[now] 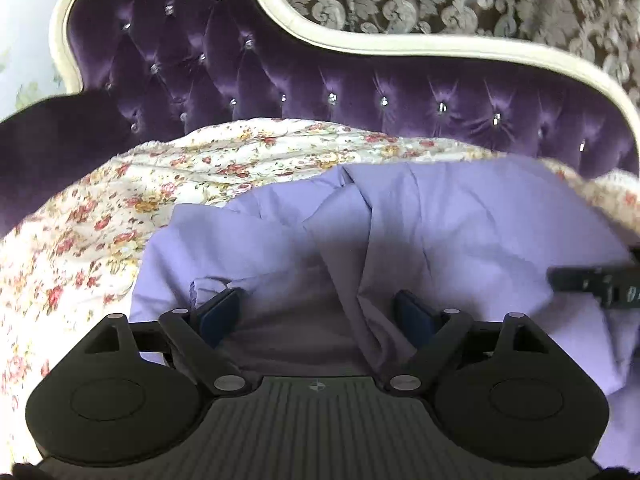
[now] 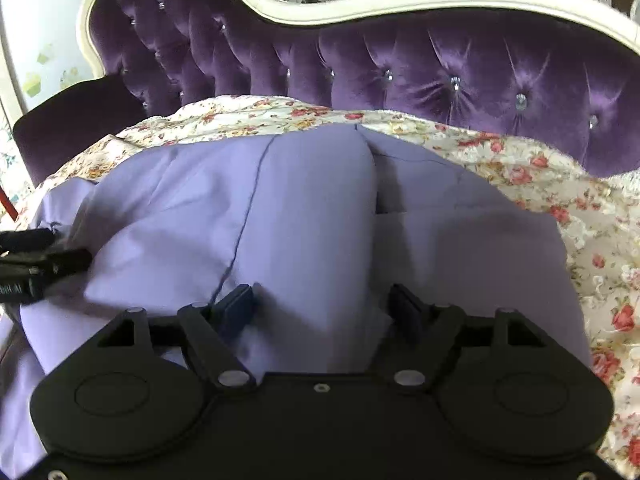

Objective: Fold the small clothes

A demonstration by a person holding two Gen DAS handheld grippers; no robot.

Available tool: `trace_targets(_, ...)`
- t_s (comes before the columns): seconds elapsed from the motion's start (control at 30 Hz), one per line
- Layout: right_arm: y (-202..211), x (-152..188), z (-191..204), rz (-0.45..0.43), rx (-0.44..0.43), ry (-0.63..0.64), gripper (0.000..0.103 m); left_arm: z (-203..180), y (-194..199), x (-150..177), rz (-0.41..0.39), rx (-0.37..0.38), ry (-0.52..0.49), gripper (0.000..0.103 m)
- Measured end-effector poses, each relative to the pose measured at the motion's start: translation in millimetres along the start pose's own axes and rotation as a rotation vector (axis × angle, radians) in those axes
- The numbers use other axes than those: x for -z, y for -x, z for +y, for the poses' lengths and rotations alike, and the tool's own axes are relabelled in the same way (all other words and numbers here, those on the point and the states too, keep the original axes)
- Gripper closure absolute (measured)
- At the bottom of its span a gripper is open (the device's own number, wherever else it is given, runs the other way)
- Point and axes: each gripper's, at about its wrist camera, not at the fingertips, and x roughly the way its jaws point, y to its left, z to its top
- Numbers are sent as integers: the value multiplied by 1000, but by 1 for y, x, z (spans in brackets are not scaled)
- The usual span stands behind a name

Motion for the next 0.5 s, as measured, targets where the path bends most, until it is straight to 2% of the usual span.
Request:
trace_targets(0.07, 17, 2, 5, -34, -28, -23, 27, 3, 23, -2, -34, 22, 15, 18)
trace_targets(0.2, 53, 10, 26, -107, -79, 13, 27, -5, 59, 3, -103, 42, -53, 18)
trace_targets(0.27, 52, 17, 38, -76, -65, 73, 26, -15, 61, 14, -74, 56, -105, 18)
trace_targets(0.33, 41, 28, 47, -13, -5, 142, 26, -22, 50, 27, -14, 49, -147, 17)
trace_targets(0.4, 34, 35, 42, -3, 6, 119, 25, -25, 41, 40, 10, 30, -154, 16)
trace_targets(0.5, 39, 33, 28, 2, 22, 62, 23, -23, 46, 44, -10, 36, -119, 16)
